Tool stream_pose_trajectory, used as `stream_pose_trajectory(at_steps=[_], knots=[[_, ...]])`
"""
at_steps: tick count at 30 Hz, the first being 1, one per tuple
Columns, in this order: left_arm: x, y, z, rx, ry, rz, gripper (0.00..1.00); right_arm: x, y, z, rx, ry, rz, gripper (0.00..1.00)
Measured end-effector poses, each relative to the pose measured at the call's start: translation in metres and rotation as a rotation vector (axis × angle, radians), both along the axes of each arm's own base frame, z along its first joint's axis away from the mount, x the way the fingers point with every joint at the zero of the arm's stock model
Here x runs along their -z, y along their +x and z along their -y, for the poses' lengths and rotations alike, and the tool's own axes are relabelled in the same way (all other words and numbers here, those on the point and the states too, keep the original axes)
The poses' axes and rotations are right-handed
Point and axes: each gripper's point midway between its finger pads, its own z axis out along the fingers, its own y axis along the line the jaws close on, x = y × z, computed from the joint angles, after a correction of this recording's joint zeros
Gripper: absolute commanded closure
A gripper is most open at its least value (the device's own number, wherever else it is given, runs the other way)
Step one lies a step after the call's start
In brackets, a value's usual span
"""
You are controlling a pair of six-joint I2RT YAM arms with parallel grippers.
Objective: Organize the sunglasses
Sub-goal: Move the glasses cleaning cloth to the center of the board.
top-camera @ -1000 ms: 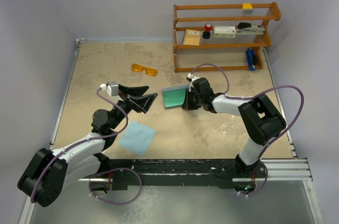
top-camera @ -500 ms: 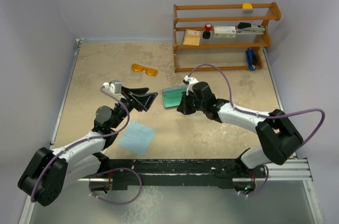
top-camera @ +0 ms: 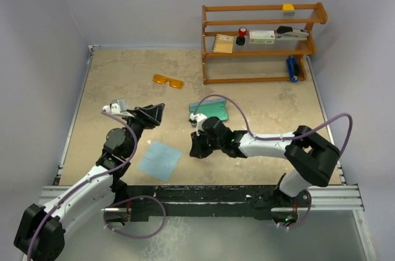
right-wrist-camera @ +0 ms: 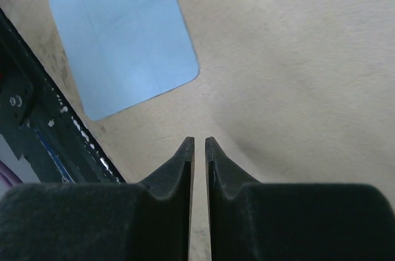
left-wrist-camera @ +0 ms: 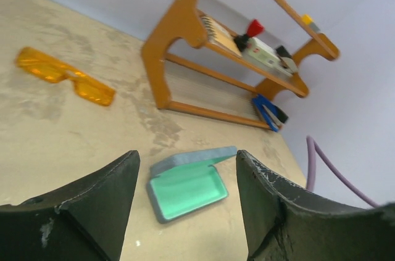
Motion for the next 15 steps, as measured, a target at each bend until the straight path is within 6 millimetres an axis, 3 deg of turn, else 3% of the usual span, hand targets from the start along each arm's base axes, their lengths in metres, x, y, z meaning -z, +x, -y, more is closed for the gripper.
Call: stream_pose_trajectory(at_steps=[6,11,15], knots=[[0.033,-0.002,-0.027,-0.127,0.014,-0.103,0.38,0.018,-0.018,-0.024,-0.06,-0.031,-0.027,0.78],[0.052,-0.008,-0.035,-0.158,0.028,-0.151,0.38,0.024,-0.011,-0.038,-0.051,-0.039,-0.022,0.76],[0.053,-0.008,-0.038,-0.169,0.028,-0.156,0.38,0.027,-0.005,-0.049,-0.043,-0.037,-0.016,0.73]])
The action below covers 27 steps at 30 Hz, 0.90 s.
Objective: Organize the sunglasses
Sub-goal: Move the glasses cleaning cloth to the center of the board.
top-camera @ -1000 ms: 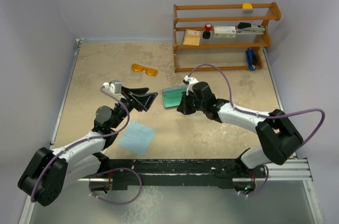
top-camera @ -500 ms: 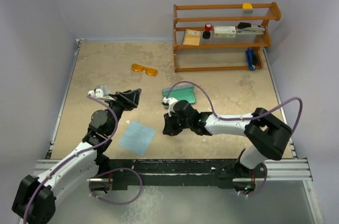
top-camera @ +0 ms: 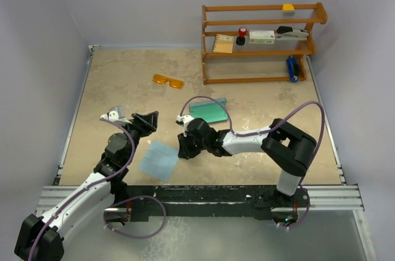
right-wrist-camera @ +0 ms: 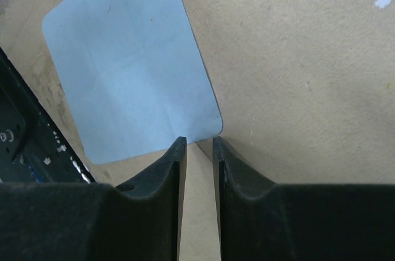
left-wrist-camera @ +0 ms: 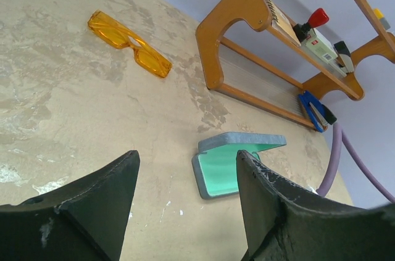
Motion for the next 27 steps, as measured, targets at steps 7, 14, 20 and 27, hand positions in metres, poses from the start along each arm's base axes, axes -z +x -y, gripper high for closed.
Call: stream_pose_trajectory(at_steps=[7,14,20,27], knots=[[0.003,0.0,-0.001,-0.004,0.006,-0.01,0.38,-0.001,0.004,-0.013,0.005,0.015,0.012,0.74],[0.006,-0.002,-0.002,-0.004,0.008,-0.014,0.37,0.0,0.002,-0.02,0.002,0.019,0.006,0.91],[0.01,-0.002,-0.002,-0.002,0.011,-0.021,0.37,0.002,0.003,-0.019,0.025,0.006,0.011,1.0],[0.01,-0.002,-0.001,0.003,0.011,-0.021,0.37,0.002,0.001,-0.006,0.05,-0.019,0.009,1.0]])
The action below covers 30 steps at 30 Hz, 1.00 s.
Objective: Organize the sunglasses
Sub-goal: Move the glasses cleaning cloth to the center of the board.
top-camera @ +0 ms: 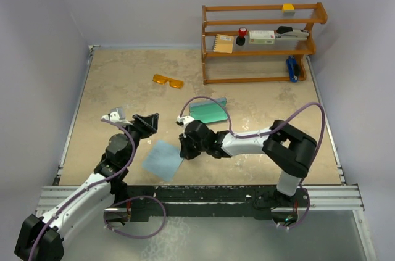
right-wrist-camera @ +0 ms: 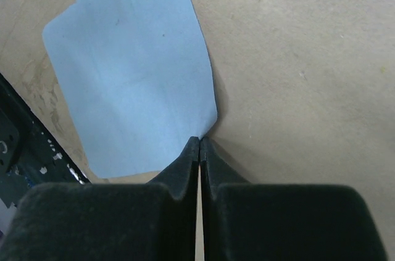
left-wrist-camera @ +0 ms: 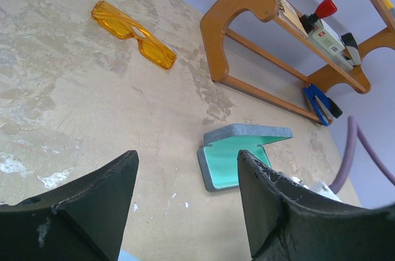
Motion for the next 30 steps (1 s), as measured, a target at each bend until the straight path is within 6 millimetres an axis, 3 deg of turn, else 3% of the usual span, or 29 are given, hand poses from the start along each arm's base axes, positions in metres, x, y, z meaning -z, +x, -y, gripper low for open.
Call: stream_pose_trajectory(at_steps=[5,11,19,30], knots=[[0.002,0.0,0.002,0.008,0.003,-0.007,0.37,-0.015,0.002,0.018,0.015,-0.025,0.014,1.0],[0.004,0.002,0.006,0.023,0.005,-0.012,0.37,-0.034,0.02,0.049,0.041,-0.041,0.031,1.0],[0.01,0.004,0.012,0.049,0.011,-0.024,0.37,-0.019,0.026,0.093,0.008,-0.181,-0.004,1.0],[0.025,0.006,0.019,0.088,0.061,-0.062,0.36,-0.013,0.052,0.095,-0.041,-0.275,0.01,1.0]])
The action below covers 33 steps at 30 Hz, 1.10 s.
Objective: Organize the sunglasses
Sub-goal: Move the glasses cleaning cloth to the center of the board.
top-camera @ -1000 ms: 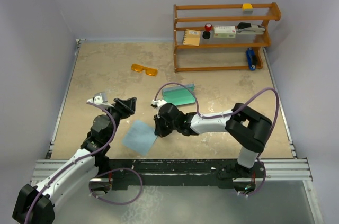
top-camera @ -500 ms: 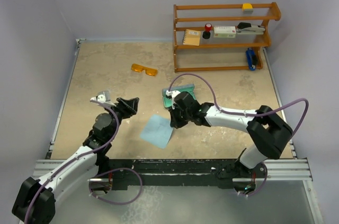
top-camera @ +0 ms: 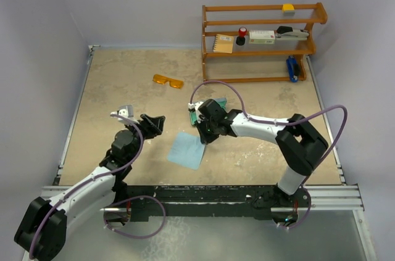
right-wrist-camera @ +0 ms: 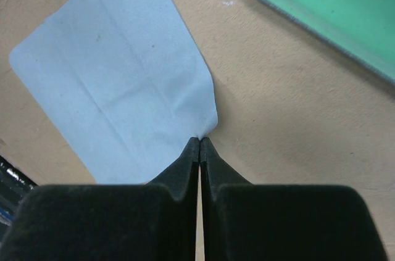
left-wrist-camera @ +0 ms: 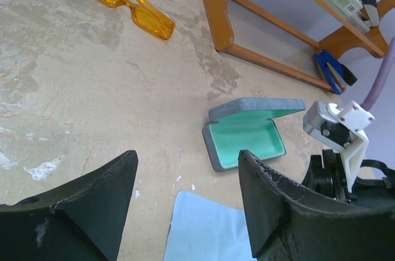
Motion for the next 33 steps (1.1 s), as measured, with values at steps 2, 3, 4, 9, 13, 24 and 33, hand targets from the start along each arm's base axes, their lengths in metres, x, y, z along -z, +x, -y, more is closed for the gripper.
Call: stream_pose_trajectory(at_steps=[2,3,4,9,13,24,33], knots=[[0.001,0.0,0.0,0.001,0.002,-0.003,0.36,0.001,0.006,-0.001,0.0,-0.013,0.005,1.0],[0.001,0.0,0.0,0.001,0.002,-0.002,0.36,0.002,0.01,-0.001,0.004,-0.022,0.011,1.0],[0.0,0.0,0.0,0.001,0.001,0.0,0.36,0.003,0.014,0.0,0.01,-0.029,0.015,1.0],[0.0,0.001,0.0,0.002,0.005,0.005,0.35,0.004,0.024,0.005,0.028,-0.048,0.021,1.0],[0.003,0.002,0.001,0.004,0.017,0.001,0.35,0.004,0.032,0.008,0.04,-0.062,0.032,1.0],[0.045,-0.005,0.017,0.104,0.08,-0.13,0.42,0.004,0.035,0.007,0.026,-0.057,0.043,1.0],[0.075,-0.011,0.04,0.245,0.123,-0.236,0.42,0.007,0.035,0.001,0.012,-0.035,0.032,1.0]])
